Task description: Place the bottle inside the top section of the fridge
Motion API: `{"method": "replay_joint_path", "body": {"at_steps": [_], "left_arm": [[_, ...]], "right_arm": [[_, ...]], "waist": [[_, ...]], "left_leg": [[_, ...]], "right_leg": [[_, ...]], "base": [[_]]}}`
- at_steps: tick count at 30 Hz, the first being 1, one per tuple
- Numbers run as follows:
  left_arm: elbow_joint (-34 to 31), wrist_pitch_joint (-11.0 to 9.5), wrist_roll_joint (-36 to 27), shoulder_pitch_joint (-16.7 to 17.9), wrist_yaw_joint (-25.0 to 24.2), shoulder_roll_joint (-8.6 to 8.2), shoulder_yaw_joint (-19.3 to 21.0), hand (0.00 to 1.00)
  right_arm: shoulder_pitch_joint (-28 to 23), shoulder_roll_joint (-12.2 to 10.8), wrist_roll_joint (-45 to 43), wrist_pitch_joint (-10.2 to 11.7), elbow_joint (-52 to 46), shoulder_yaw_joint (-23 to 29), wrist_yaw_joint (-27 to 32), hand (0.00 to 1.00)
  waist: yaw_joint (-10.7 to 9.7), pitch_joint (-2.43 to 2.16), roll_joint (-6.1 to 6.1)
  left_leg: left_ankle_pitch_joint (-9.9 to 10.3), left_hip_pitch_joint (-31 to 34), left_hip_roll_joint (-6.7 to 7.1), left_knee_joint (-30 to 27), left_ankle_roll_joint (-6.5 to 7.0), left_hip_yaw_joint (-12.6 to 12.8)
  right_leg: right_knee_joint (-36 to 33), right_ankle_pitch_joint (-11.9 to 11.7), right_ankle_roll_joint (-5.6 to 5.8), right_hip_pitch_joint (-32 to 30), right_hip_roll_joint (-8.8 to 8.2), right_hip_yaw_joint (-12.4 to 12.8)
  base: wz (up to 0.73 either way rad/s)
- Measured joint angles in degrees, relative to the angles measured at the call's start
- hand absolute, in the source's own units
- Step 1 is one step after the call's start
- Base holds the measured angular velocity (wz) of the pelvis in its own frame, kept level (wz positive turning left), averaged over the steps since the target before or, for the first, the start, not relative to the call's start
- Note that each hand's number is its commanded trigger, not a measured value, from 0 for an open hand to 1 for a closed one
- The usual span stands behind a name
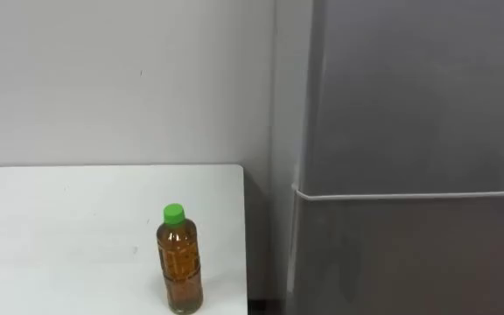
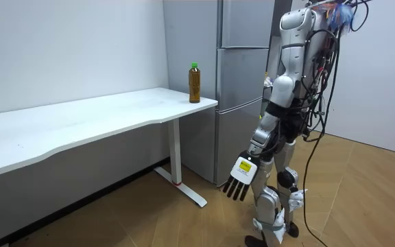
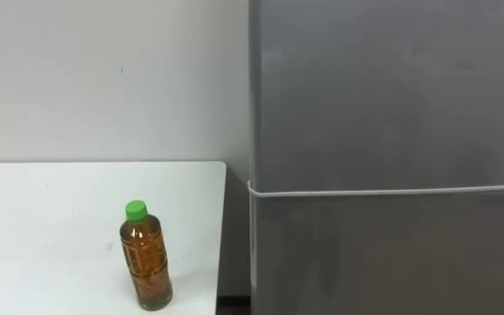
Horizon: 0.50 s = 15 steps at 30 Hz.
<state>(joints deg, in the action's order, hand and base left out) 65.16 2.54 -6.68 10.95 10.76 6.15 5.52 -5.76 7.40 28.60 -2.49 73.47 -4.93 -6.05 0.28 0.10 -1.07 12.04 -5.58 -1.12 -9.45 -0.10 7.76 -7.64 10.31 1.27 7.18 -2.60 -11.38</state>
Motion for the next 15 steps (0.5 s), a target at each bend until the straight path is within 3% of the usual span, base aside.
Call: {"method": "replay_joint_path", "body": {"at_steps": [15], "left_arm": [[0.12,0.03,-0.75,0.36,-0.27,-0.09,0.48,0.0]], "right_arm": [[-0.05,0.02,0.34,-0.07,-0.01,0.7,-0.6,0.0]], "waist": [[0.06,0.04,0.21]], "left_leg": [[0.02,0.05,0.01,0.0,0.01,-0.09]], "right_leg": [[-0.01,0.0,0.0,0.04,-0.03,-0.24]], "base": [[0.0]]}}
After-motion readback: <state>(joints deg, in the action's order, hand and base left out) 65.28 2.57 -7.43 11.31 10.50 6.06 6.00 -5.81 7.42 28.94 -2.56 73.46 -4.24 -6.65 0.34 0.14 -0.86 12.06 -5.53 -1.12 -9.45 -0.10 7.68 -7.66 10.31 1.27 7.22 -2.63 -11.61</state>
